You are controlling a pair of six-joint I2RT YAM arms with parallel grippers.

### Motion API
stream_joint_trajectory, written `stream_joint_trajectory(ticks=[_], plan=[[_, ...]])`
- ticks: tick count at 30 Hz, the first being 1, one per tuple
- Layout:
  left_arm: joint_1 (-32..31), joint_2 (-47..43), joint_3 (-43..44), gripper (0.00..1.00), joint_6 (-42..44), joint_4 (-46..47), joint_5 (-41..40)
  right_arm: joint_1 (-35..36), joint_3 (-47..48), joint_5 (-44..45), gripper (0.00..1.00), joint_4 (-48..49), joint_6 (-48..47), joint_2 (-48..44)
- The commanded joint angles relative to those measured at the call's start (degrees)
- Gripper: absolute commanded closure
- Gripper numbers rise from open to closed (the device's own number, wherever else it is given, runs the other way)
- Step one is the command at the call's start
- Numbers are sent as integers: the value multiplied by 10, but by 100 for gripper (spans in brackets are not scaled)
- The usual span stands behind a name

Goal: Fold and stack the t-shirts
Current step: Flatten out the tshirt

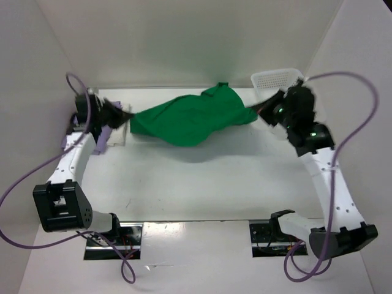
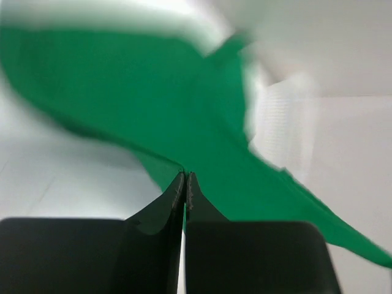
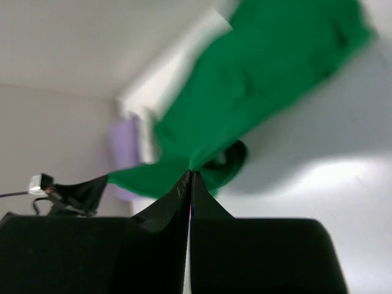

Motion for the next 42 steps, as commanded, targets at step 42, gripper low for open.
stream_joint_trajectory(ticks=[42], plan=[[88,269,698,100,-34,21,33,-124,913,-152,100,99,-50,531]])
